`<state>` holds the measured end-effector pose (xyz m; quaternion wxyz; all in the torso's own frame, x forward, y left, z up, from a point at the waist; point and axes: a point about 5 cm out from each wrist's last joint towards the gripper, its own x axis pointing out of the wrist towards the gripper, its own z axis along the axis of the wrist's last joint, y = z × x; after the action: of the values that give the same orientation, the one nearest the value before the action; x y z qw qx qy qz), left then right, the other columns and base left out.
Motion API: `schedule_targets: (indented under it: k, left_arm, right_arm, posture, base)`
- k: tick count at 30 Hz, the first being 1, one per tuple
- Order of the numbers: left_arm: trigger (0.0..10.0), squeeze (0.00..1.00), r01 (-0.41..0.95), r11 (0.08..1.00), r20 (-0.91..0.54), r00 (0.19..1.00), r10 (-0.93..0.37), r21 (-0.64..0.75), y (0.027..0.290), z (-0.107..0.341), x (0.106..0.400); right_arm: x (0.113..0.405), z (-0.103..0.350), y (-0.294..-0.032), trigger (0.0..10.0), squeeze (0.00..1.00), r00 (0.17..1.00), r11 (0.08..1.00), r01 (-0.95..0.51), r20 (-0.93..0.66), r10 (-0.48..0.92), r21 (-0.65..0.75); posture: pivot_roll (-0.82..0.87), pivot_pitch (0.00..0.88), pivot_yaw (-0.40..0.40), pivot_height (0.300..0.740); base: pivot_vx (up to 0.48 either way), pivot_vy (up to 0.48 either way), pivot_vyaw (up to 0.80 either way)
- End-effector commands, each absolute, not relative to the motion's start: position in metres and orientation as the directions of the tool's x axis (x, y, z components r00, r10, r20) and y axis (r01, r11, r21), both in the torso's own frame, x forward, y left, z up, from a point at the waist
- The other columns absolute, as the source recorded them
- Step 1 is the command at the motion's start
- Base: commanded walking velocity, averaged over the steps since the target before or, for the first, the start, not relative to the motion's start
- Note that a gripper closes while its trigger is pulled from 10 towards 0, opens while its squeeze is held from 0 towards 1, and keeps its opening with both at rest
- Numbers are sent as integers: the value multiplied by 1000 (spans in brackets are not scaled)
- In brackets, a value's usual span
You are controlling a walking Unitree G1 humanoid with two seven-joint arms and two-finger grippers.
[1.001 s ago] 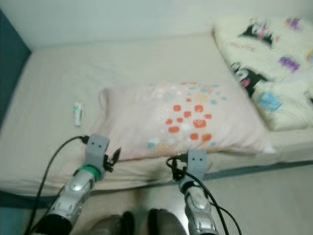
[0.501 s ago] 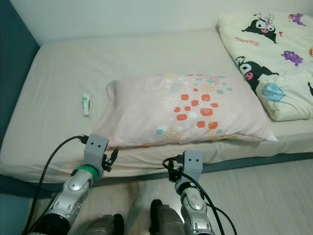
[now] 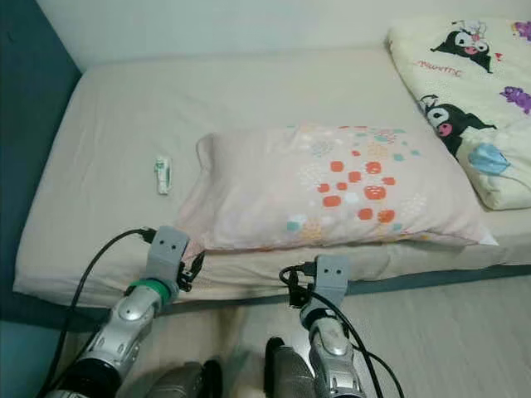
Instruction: Clean up the room
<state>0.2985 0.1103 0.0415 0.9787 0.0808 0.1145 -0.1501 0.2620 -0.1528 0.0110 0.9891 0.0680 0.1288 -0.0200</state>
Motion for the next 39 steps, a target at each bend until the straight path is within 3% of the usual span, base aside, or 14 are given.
schedule_targets:
  k: [1,10,16,35,39]
  left_arm:
    - [10000,0,282,956,-278,928,-249,84,113,34,295]
    - [10000,0,254,966,-246,941,-234,54,118,36,295]
    - [10000,0,251,967,-240,942,-233,46,116,37,295]
    - [10000,0,225,974,-195,957,-215,31,117,41,294]
    - [10000,0,254,965,-208,949,-236,64,115,39,292]
  right_arm:
    - [256,4,-155,10000,0,955,987,81,-293,-38,137]
    - [257,5,-154,10000,0,958,989,67,-285,-27,134]
    - [259,6,-157,10000,0,959,990,55,-282,-18,127]
    - [258,7,-154,10000,0,961,990,49,-275,-10,133]
    - [258,9,-149,10000,0,965,995,-10,-261,37,102]
  posture:
    - [0,137,114,740]
    - [-2,134,98,740]
    - [1,140,83,740]
    - [3,150,87,740]
    - [3,151,90,740]
  base:
    - [0,0,0]
    - [0,0,0]
    - [0,411,0]
    - [0,0,0]
    - [0,-120,200]
